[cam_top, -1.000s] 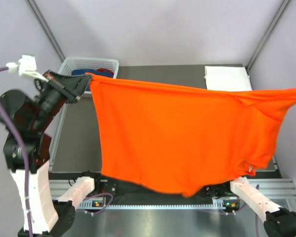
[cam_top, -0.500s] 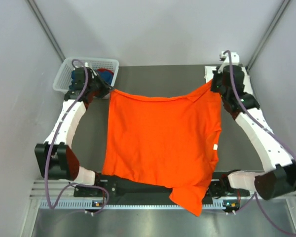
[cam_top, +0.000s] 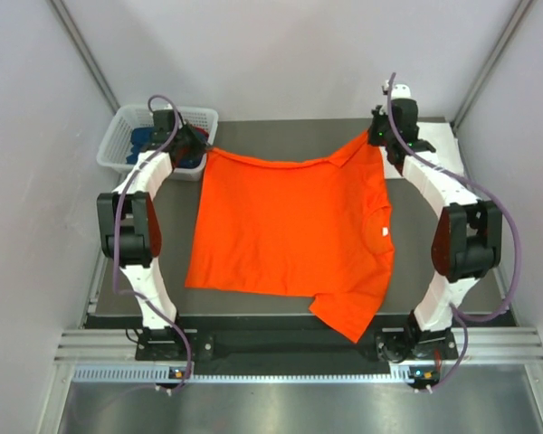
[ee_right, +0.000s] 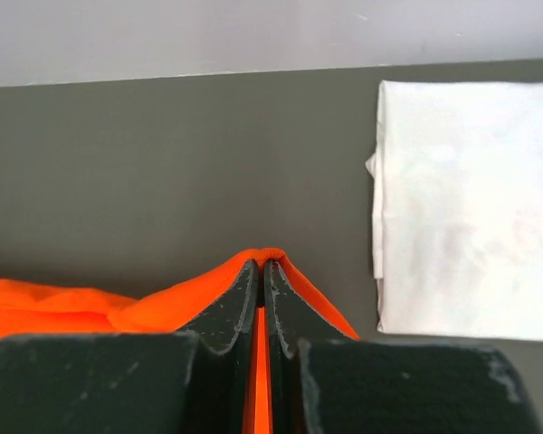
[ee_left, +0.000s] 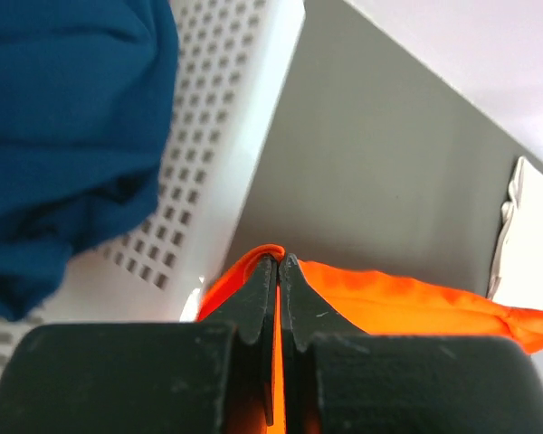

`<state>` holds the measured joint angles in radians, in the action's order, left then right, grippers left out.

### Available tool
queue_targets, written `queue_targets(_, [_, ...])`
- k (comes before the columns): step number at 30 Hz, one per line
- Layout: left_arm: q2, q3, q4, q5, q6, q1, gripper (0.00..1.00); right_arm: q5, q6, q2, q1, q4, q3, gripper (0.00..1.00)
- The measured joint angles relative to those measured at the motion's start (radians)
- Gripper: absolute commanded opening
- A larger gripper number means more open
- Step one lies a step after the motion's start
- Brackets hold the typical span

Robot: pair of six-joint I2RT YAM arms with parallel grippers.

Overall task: Fold and stack the t-shirts
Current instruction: Flatten the tshirt out, then fold the tshirt

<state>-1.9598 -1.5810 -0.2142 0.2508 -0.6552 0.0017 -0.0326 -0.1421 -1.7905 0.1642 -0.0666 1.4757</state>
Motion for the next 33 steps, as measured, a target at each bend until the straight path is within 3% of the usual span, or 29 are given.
queue_targets(13, [-0.014, -0.021, -0.071, 0.11, 0.066, 0.043, 0.0, 0.064, -0.091, 0.082, -0.096, -0.167, -0.072, 0.0])
queue_targets(33, [0.071, 0.093, -0.296, 0.125, 0.189, 0.043, 0.0, 0.084, -0.196, 0.355, -0.137, -0.369, -0.412, 0.0])
